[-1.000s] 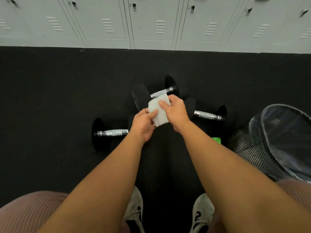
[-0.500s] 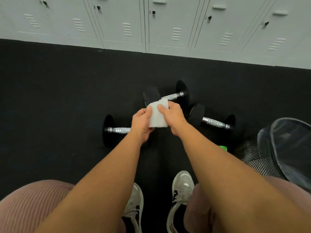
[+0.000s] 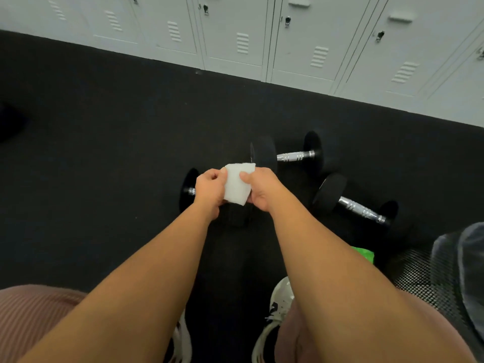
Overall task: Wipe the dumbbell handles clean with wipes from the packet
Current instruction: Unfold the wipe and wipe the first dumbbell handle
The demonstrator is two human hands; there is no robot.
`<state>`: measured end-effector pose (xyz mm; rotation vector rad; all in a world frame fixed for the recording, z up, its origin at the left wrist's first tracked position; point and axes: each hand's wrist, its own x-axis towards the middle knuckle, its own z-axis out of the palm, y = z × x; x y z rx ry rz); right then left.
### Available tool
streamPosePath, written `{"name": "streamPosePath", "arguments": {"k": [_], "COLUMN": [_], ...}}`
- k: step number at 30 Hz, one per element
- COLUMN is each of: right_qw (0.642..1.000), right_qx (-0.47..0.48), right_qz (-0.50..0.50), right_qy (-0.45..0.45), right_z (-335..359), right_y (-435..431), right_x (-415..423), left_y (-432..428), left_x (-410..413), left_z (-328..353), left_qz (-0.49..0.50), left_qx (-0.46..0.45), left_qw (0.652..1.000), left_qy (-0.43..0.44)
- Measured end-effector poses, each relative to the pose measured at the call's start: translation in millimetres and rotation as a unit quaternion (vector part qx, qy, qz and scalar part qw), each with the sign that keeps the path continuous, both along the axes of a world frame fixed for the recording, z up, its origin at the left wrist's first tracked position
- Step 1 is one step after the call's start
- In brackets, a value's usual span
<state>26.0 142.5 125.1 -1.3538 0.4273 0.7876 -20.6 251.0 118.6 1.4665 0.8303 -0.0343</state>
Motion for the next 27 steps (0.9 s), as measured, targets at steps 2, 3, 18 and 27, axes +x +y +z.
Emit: {"name": "streamPosePath", "arguments": {"k": [2, 3, 18, 27], "right_qw": [0.999, 0.998, 0.997, 0.992], "right_qx": [0.042, 0.057, 0.028, -0.113], "right_qz": [-0.002, 0.0, -0.044, -0.016], "right_qy": [0.03, 0.039, 0.051, -0.049], "right_z": [-4, -7, -67, -106], "right_y": [10, 15, 81, 111], "right_x": [-1, 0, 25, 41], "left_y": [14, 22, 130, 150], "left_x": [0, 1, 29, 47], "left_z": [-5, -9, -81, -126], "left_qz": [-0.002, -0.005, -0.063, -0.215], "left_qx": [0.024, 0.032, 0.191, 0.421], "left_qw": [1.0, 0.999, 0.978, 0.881], "left_qy": [0.004, 0.005, 0.048, -0.004]}}
